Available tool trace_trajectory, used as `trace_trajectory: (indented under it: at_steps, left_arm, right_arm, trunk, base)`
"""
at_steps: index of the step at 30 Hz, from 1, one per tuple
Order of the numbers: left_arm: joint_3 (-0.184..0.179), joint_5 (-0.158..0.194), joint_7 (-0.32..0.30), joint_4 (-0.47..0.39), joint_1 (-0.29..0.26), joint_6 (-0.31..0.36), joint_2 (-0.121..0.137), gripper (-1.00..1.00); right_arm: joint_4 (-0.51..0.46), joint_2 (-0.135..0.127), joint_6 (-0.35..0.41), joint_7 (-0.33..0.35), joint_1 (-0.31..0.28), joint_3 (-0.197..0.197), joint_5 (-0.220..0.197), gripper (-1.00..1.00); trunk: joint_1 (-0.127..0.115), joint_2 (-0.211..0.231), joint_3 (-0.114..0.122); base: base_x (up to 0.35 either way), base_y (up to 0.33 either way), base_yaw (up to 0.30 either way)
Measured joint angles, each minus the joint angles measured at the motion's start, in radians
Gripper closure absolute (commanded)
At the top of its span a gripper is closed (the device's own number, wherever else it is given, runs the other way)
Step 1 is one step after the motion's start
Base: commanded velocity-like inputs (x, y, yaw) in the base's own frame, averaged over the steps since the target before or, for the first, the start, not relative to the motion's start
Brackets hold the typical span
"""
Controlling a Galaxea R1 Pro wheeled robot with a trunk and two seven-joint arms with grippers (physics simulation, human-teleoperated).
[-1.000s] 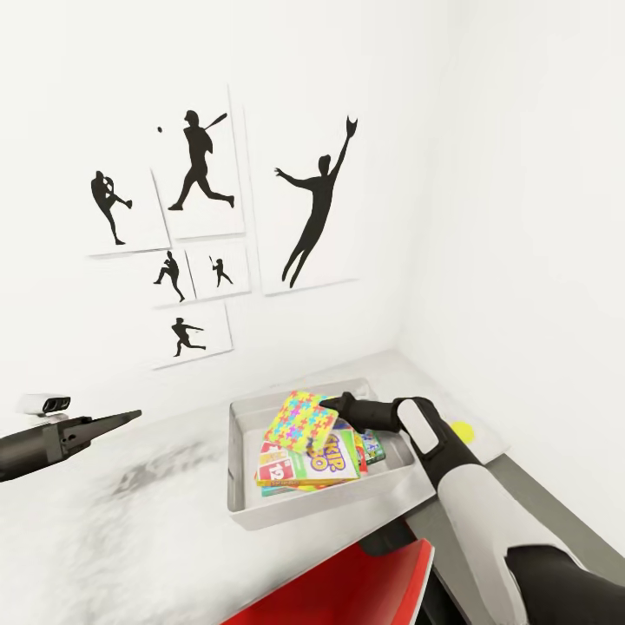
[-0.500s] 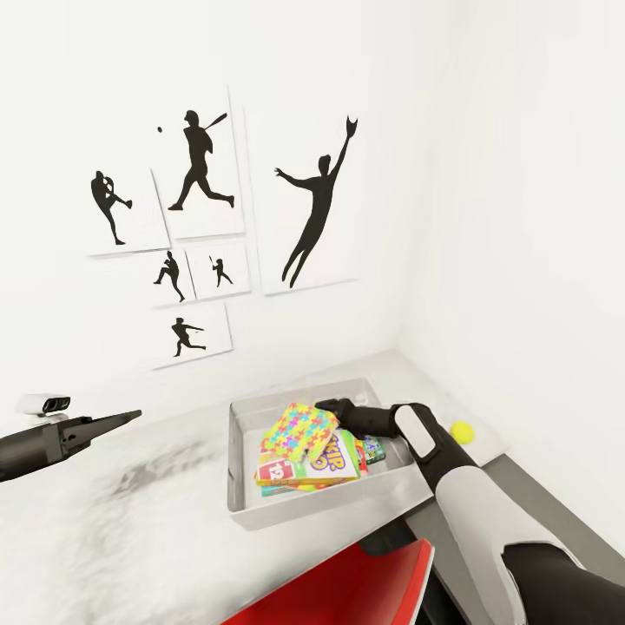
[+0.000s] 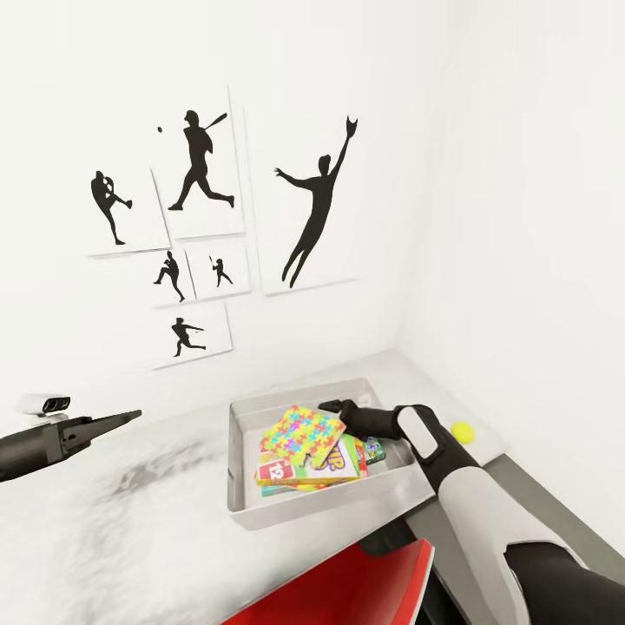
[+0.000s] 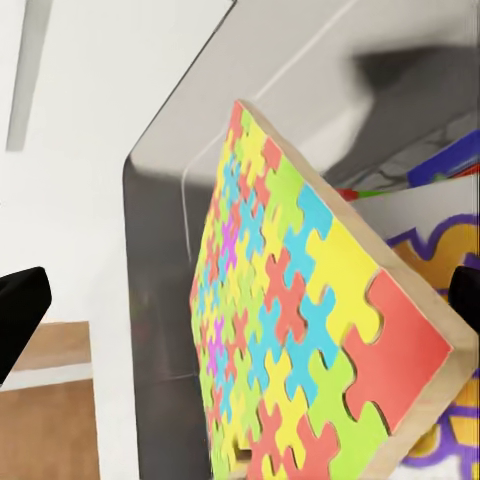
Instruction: Put all the toys in the child's room - the three board games (two on the bed and one on the table), the two jigsaw puzzles on the table, and the tennis ball on the table - inside the toy box on the table in the child's room.
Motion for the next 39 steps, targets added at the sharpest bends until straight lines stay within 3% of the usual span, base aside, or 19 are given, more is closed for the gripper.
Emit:
trace_trajectory:
  at_steps: [5, 12, 18, 23, 29, 33, 39]
  left_arm:
    - [0.000, 0.000, 0.000, 0.000, 0.000, -0.002, 0.000, -1.00]
    - [0.000, 0.000, 0.000, 0.000, 0.000, -0.012, 0.000, -1.00]
    - [0.000, 0.000, 0.000, 0.000, 0.000, -0.012, 0.000, -1.00]
    - [0.000, 0.000, 0.000, 0.000, 0.000, -0.012, 0.000, -1.00]
    - [0.000, 0.001, 0.000, 0.000, 0.000, -0.012, 0.000, -1.00]
    - [0.000, 0.001, 0.000, 0.000, 0.000, -0.012, 0.000, -1.00]
    - [0.000, 0.003, 0.000, 0.000, 0.000, -0.012, 0.000, -1.00]
  right_arm:
    - [-0.008, -0.008, 0.003, 0.013, 0.004, -0.005, -0.005, -1.00]
    - [-0.124, -0.038, 0.006, 0.097, 0.030, -0.004, -0.007, -1.00]
    - [-0.158, -0.053, 0.004, 0.111, 0.040, -0.004, -0.006, -1.00]
    - [-0.160, -0.068, 0.004, 0.114, 0.041, -0.007, -0.006, -1.00]
    - [-0.167, -0.109, 0.005, 0.116, 0.041, -0.008, -0.007, -1.00]
    - [-0.200, -0.121, 0.005, 0.112, 0.040, -0.016, -0.006, -1.00]
    - [-0.244, -0.131, 0.012, 0.046, 0.028, -0.041, 0.004, -1.00]
  trunk:
    - [0.000, 0.000, 0.000]
    - [0.000, 0.000, 0.000]
    - [0.000, 0.000, 0.000]
    - [0.000, 0.000, 0.000]
    - [0.000, 0.000, 0.000]
    - [0.000, 0.000, 0.000]
    - [0.000, 0.000, 0.000]
  base:
    - [0.000, 0.000, 0.000]
    - [0.000, 0.000, 0.000]
    - [0.000, 0.000, 0.000]
    - [0.000, 0.000, 0.000]
    - [0.000, 0.000, 0.000]
    - [0.000, 0.000, 0.000]
    - [0.000, 0.000, 0.000]
